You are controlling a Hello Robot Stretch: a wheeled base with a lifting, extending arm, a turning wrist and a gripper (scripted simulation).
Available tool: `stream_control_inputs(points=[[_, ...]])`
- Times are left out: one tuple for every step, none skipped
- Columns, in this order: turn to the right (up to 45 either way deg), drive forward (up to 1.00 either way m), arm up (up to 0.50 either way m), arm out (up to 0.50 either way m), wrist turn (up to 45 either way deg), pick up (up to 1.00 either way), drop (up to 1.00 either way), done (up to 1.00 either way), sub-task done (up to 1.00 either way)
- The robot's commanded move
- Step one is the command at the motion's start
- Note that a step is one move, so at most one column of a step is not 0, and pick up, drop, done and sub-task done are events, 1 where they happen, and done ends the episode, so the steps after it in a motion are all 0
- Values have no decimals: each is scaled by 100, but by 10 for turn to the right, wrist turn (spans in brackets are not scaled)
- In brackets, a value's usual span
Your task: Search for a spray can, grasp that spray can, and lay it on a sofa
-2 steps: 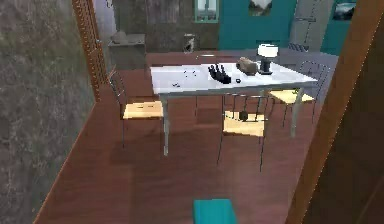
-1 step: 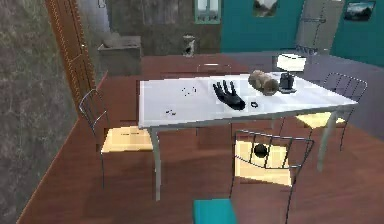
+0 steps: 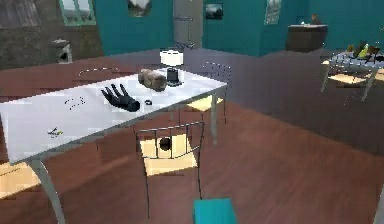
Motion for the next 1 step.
stream_control_inputs(points=[[0,30,0,0,0,0,0,0,0]])
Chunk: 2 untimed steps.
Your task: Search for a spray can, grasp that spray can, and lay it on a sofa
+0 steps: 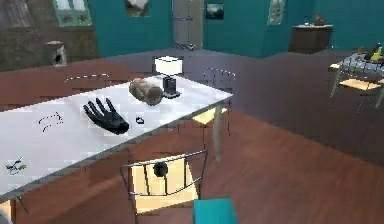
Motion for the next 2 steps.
stream_control_inputs(points=[[210,0,0,0,0,0,0,0,0],[0,85,0,0,0,0,0,0,0]])
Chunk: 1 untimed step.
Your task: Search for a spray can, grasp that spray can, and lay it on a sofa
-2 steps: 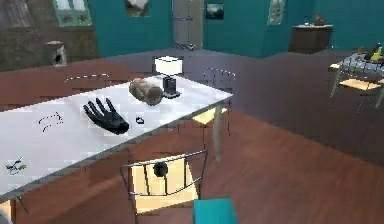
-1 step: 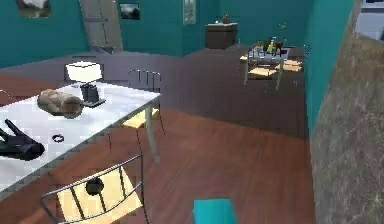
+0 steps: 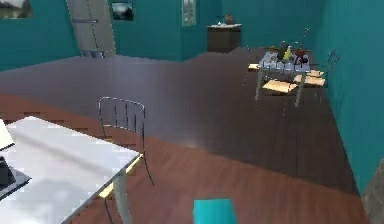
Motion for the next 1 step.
stream_control_inputs(points=[[60,0,0,0,0,0,0,0,0]])
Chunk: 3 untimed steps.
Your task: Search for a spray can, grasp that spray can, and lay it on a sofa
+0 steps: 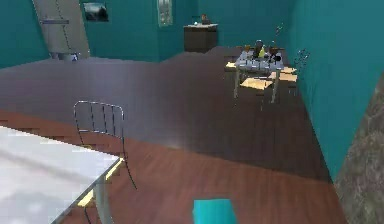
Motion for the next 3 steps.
stream_control_inputs(points=[[0,100,0,0,0,0,0,0,0],[0,85,0,0,0,0,0,0,0],[-450,0,0,0,0,0,0,0,0]])
